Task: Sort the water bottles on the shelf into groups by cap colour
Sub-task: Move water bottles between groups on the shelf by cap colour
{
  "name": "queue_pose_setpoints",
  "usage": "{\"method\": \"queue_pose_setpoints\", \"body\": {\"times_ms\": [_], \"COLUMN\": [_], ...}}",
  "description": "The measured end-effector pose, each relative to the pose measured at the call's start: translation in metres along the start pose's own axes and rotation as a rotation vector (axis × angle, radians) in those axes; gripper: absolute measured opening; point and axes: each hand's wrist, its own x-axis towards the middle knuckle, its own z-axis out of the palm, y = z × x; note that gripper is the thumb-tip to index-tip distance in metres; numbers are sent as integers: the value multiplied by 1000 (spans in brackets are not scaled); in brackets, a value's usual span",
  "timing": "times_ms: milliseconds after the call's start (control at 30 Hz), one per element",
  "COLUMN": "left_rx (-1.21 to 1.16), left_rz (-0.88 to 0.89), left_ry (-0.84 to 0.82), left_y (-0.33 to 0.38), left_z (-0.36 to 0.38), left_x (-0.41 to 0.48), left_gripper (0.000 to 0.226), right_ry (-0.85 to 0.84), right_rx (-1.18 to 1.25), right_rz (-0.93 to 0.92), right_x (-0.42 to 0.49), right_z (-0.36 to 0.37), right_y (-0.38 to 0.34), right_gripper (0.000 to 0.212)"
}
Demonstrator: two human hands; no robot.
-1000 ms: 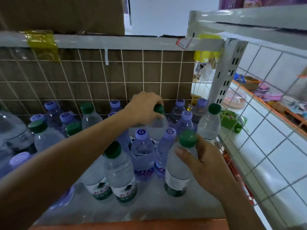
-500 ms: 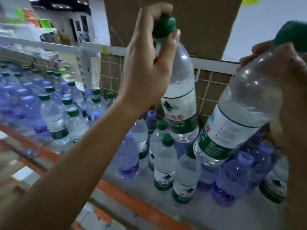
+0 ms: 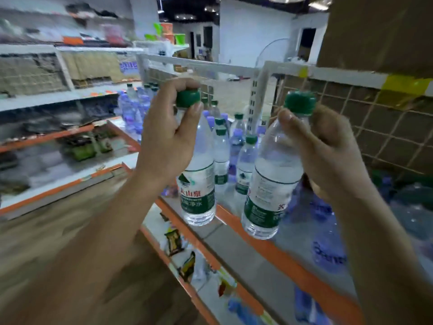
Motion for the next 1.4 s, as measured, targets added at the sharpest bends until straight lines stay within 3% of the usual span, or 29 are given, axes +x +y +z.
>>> {"method": "queue_pose_setpoints", "body": {"times_ms": [133,367,867,1033,1100,1400], "left_rx": [73,124,248,221,197,173], "left_rz": [-61,-124,-233,-275,-272,-230], "left_ry": [24,64,104,99,66,-153], "left_y": [-62,-178,-410,-501,-540,-675], "left_z": [-38,-65,-109,-133,-144,-182], "left_x": [10,46,159,198,215,285], "left_gripper": [21,26,32,31,31,37], "right_ry": [-39,-37,-106,-53,-43,-71], "right_rx": [-40,1,37,32,16,-64], "right_rz": [59,149,173,124,106,130], "right_x": [28,97,250,298,313,388], "right_z": [64,151,322,394,426,553], "right_y": [29,104,237,267,282,327], "right_gripper": [30,7,9,21,30,26]}}
